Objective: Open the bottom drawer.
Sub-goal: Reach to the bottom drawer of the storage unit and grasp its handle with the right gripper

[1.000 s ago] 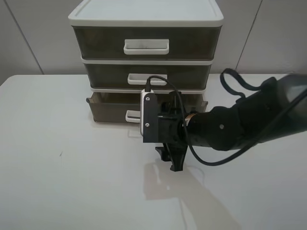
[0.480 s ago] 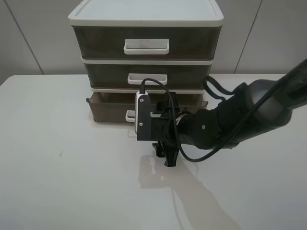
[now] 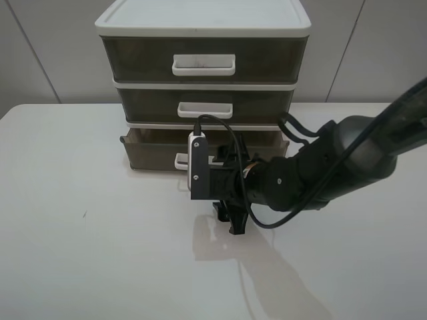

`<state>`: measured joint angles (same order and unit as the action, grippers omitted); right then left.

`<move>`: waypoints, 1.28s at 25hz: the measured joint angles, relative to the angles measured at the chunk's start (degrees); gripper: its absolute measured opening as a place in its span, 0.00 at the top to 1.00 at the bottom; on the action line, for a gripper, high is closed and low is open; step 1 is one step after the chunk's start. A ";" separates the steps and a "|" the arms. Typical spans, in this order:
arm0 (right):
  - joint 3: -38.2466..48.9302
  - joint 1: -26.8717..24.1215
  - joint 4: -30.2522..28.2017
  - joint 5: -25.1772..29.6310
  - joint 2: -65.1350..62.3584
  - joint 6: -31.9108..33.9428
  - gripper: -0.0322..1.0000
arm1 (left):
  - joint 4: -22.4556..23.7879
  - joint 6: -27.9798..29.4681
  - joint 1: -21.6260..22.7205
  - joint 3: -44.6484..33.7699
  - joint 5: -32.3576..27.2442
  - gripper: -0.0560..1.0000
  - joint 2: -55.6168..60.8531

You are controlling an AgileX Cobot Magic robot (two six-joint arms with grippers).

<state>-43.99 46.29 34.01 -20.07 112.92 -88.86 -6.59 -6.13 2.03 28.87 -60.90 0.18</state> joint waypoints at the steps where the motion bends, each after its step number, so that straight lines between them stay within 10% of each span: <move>1: 0.00 0.00 -0.09 0.00 0.19 0.00 0.33 | 0.00 0.00 0.00 0.00 0.00 0.27 0.00; 26: -2.67 0.64 -0.67 -0.12 3.04 0.00 0.34 | 0.00 0.00 0.00 0.00 0.00 0.27 0.00; 32: -2.67 0.64 -0.56 -2.38 3.04 0.00 0.65 | 0.00 0.00 0.00 0.00 0.00 0.27 0.00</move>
<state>-46.66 46.93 33.45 -22.45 115.96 -88.86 -6.59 -6.13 2.03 28.87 -60.90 0.18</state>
